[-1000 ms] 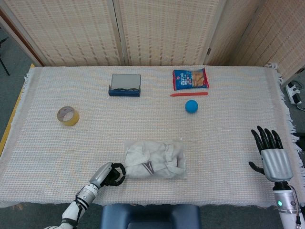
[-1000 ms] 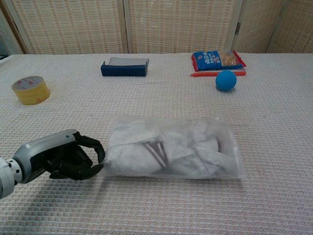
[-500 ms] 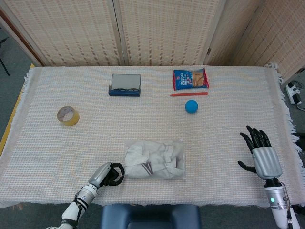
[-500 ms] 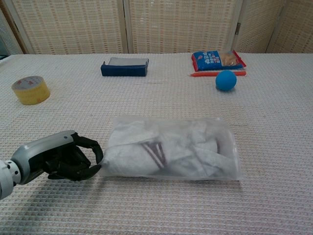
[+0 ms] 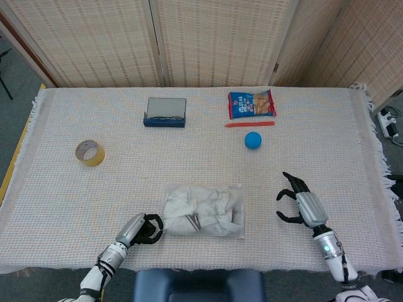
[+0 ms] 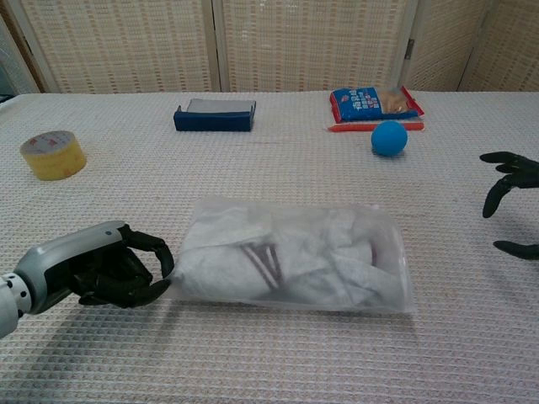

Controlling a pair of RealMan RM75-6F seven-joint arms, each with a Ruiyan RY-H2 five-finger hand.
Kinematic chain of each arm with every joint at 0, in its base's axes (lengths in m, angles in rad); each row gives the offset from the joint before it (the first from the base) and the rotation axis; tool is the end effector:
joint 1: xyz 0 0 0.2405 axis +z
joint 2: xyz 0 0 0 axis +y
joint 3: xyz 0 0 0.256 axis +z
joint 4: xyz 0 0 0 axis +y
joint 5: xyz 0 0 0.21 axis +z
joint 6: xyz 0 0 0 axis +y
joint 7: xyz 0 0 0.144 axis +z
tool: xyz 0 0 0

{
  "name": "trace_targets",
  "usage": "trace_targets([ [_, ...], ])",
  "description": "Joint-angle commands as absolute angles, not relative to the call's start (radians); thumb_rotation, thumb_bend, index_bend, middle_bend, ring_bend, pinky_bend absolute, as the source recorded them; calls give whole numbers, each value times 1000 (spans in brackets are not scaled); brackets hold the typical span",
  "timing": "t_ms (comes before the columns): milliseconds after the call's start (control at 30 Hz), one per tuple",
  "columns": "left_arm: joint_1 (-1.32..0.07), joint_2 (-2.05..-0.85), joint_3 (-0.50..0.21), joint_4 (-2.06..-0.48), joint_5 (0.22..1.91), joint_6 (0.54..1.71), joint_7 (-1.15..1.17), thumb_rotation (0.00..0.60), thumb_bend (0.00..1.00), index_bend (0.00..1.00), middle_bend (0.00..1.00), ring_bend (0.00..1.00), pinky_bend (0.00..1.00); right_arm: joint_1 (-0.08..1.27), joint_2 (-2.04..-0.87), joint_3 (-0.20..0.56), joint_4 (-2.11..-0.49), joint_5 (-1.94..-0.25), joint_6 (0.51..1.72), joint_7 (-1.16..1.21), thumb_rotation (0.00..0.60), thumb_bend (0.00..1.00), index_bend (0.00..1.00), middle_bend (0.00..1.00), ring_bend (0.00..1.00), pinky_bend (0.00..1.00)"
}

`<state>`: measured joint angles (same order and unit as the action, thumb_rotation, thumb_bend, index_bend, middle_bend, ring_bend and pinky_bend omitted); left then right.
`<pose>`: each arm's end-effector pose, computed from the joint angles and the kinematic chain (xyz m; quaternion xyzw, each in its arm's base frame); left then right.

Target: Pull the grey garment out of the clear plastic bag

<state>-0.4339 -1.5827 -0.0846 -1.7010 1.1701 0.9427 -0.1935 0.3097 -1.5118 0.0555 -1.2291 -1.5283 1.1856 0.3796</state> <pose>-0.1798 0.2289 -0.0505 -0.5457 -0.6949 -0.4080 0.2301 -0.3013 -0.2506 0.0224 0.6079 -0.5195 0.4426 0.4059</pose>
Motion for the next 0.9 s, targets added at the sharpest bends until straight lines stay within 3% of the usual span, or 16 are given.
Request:
trace_targets([
  [33,-433,-1579,-86,-1702,1169,945,-196,600,905,771,1000,1000,1000,326,-1572,32,-1189,-1521,1141,452,600,228,464,0,0,0],
  [433,-434,-1574,-92,-1701,1159,945,-198,600,896,771,1000,1000,1000,332,-1687,7,-1146,-1539,1146,605,600,231,458,0,0,0],
  [900,-437,-1573,-99,-1701,1145,947,-189,600,889,772,1000,1000,1000,363,-1718,15,-1168,-1535,1129,645,600,230,458,0,0,0],
])
